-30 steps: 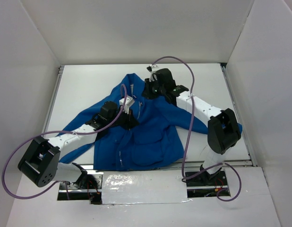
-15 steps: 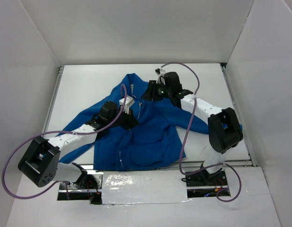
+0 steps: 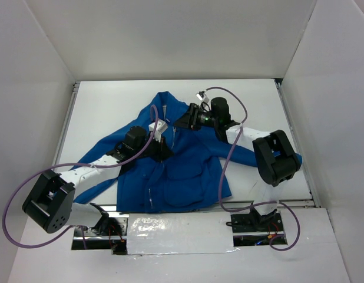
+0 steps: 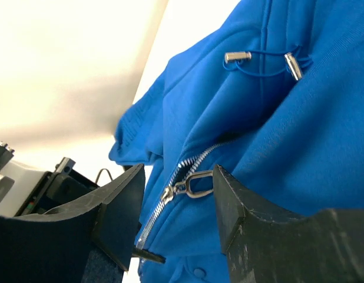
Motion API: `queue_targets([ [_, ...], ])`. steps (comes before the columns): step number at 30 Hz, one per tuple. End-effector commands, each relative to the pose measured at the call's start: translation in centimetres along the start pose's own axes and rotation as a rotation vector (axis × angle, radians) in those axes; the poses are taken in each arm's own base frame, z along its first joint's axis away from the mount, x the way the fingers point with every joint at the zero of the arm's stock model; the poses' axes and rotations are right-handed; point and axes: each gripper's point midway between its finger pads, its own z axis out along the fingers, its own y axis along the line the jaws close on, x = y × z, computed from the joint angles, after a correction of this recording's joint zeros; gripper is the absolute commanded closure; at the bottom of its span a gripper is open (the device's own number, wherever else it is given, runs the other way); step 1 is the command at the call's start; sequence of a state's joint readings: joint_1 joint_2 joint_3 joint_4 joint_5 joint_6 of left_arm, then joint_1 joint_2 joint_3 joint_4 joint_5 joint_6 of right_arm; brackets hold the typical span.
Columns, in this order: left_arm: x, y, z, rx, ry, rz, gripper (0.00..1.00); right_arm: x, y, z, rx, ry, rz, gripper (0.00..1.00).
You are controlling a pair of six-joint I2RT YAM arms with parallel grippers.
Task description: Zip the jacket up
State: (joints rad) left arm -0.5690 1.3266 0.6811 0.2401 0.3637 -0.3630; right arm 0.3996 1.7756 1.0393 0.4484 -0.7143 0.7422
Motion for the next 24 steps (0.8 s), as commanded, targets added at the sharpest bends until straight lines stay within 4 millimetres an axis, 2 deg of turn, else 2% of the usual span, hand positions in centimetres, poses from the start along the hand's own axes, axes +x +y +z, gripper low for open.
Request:
queue_targets([
  [1, -1.0, -1.3, -0.2, 0.054, -0.036, 0.039, 1.0, -1.5, 1.6, 0.3, -0.102, -0.023, -0.02, 0.43],
  [5, -1.3, -1.2, -0.3, 0.042, -0.047, 0.038, 1.0, -1.0, 0.3, 0.7, -0.063, -0.011, 0.01, 0.42],
  [9, -1.2, -1.1, -0.2, 0.04, -0.043, 0.035, 1.0, -0.4, 0.0, 0.7, -0.07, -0.007, 0.028, 0.39],
  [17, -1.3, -1.3, 0.0, 0.053, -0.043, 0.031, 1.0, 0.5, 1.8, 0.6, -0.236, 0.033, 0.044, 0.37],
  [24, -1.1, -1.1, -0.2, 0.04, -0.04, 0.035, 1.0, 0.7, 2.3, 0.0, -0.262, 0.033, 0.068, 0.4],
])
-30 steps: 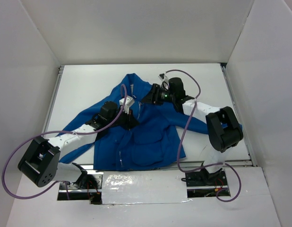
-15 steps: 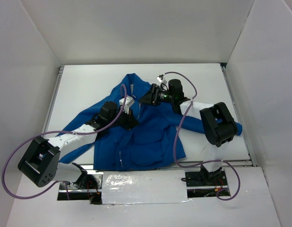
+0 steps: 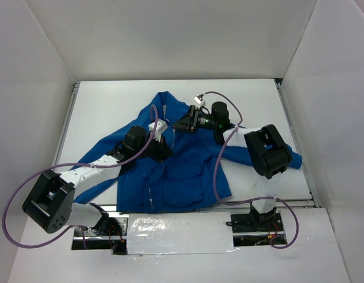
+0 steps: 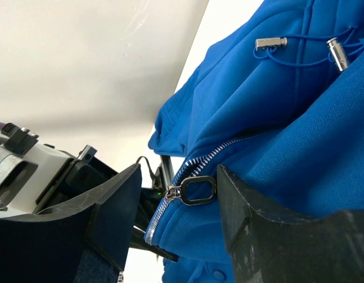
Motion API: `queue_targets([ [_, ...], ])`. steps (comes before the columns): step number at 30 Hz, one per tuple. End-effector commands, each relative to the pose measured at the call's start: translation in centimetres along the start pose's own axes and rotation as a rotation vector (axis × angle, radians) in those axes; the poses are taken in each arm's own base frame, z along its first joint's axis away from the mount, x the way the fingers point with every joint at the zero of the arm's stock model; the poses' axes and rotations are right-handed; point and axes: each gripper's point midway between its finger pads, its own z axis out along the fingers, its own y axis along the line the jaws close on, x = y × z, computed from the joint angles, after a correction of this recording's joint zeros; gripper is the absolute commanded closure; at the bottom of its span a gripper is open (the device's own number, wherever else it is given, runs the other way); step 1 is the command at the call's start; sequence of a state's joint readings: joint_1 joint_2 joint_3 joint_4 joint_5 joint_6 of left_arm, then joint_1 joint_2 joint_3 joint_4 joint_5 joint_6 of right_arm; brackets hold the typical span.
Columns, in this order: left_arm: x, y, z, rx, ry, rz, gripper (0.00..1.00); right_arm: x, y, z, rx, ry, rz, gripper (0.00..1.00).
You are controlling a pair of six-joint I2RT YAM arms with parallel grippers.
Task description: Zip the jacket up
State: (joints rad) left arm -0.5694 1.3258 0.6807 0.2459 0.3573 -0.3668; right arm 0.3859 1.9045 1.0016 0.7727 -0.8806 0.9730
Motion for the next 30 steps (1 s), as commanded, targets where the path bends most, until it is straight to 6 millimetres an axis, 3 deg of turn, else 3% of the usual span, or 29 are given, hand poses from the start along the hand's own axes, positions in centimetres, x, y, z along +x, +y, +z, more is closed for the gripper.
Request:
queue_targets([
  [1, -1.0, -1.1, -0.2, 0.043, -0.034, 0.036, 1.0, -0.3, 2.2, -0.6, -0.081, -0.007, -0.05, 0.4],
  [10, -0.9, -1.0, -0.2, 0.042, -0.032, 0.032, 1.0, -1.8, 1.9, -1.7, -0.061, -0.089, -0.027, 0.44],
  [19, -1.0, -1.0, -0.2, 0.038, -0.031, 0.039, 1.0, -2.9, 2.8, -1.7, -0.084, -0.116, -0.022, 0.45],
  [24, -1.1, -1.0, -0.3, 0.038, -0.034, 0.042, 1.0, -2.5, 2.8, -1.8, -0.095, -0.104, -0.017, 0.46],
  [30, -1.2, -1.0, -0.1, 0.038, -0.029, 0.041, 1.0, -1.6, 2.3, -2.1, -0.096, -0.091, -0.013, 0.56],
])
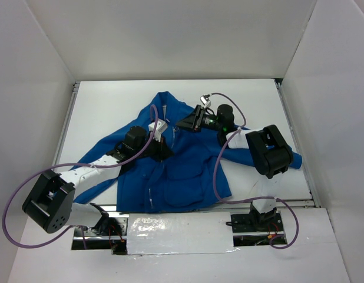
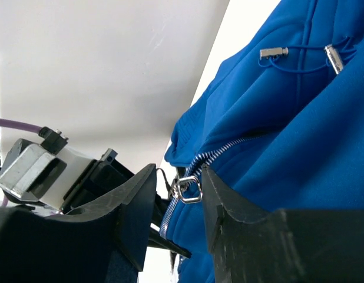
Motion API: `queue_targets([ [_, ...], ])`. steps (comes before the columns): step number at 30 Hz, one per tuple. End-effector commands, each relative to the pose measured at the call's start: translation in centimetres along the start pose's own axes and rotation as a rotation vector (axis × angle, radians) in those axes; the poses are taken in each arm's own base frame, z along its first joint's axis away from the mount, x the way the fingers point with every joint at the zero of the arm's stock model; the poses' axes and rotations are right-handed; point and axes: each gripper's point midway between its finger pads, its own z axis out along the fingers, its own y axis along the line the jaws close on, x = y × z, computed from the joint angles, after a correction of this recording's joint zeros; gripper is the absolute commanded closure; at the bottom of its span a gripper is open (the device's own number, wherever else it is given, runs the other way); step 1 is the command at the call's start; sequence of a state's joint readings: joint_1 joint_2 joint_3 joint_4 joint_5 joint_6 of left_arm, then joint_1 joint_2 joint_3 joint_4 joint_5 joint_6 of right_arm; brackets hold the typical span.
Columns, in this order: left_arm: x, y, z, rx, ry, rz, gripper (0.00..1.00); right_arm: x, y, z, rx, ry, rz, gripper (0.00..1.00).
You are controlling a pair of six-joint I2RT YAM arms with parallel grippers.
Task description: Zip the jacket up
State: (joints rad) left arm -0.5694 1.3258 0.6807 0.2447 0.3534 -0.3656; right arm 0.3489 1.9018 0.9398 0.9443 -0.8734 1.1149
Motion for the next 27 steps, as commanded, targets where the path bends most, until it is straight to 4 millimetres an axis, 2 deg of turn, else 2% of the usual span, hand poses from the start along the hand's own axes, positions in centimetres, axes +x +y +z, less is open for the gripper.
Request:
queue_targets([
  [1, -1.2, -1.1, -0.1, 0.04, -0.03, 0.041, 1.0, -0.2, 1.7, -0.6, -0.049, -0.015, -0.068, 0.56],
  [12, -0.9, -0.9, 0.0, 0.038, -0.026, 0.034, 1.0, 0.9, 0.5, -0.9, -0.05, -0.003, -0.047, 0.56],
  [20, -0.9, -0.9, 0.0, 0.038, -0.027, 0.035, 1.0, 0.7, 1.1, -1.0, -0.066, -0.011, -0.043, 0.63],
  [27, -0.8, -0.9, 0.0, 0.037, -0.025, 0.032, 1.0, 0.7, 0.7, -0.9, -0.059, -0.01, -0.035, 0.74],
])
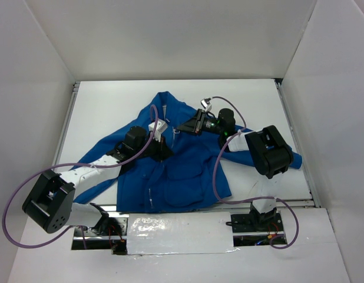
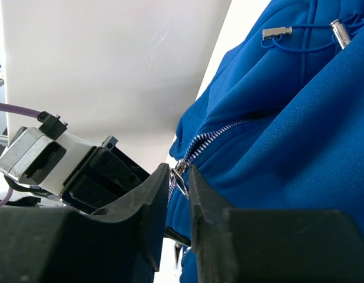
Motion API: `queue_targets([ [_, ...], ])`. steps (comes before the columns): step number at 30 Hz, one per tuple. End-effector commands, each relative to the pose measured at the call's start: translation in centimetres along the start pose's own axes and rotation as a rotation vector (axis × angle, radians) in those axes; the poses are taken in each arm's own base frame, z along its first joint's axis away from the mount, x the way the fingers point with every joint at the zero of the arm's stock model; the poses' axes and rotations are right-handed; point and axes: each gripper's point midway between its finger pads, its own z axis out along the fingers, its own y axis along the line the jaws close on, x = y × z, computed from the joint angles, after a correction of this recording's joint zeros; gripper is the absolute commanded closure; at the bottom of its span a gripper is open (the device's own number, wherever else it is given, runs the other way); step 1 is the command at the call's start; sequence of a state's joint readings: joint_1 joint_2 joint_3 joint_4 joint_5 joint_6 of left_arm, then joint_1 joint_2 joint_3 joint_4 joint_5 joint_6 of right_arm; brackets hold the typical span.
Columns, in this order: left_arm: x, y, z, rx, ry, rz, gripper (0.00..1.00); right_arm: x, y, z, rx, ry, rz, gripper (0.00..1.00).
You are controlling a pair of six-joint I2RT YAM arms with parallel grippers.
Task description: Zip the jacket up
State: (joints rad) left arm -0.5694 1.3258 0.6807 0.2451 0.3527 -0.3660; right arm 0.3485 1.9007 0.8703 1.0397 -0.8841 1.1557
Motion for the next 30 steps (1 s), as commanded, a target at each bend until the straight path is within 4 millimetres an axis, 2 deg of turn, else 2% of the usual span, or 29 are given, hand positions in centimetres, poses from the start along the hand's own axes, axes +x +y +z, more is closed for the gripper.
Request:
queue_targets([
  [1, -0.7, -0.9, 0.0, 0.038, -0.023, 0.032, 1.0, -0.4, 0.7, -0.2, -0.035, -0.01, -0.052, 0.76],
  [22, -0.7, -0.8, 0.3, 0.042, -0.022, 0.027, 1.0, 1.3, 0.3, -1.0, -0.052, 0.007, -0.03, 0.77],
  [27, -0.8, -0.9, 0.2, 0.043, -0.024, 0.028, 1.0, 1.4, 0.4, -1.1, -0.051, 0.009, -0.034, 0.85],
  [30, -0.7, -0.9, 0.2, 0.041, -0.023, 0.028, 1.0, 1.4, 0.4, -1.1, -0.053, 0.01, -0.032, 0.94],
])
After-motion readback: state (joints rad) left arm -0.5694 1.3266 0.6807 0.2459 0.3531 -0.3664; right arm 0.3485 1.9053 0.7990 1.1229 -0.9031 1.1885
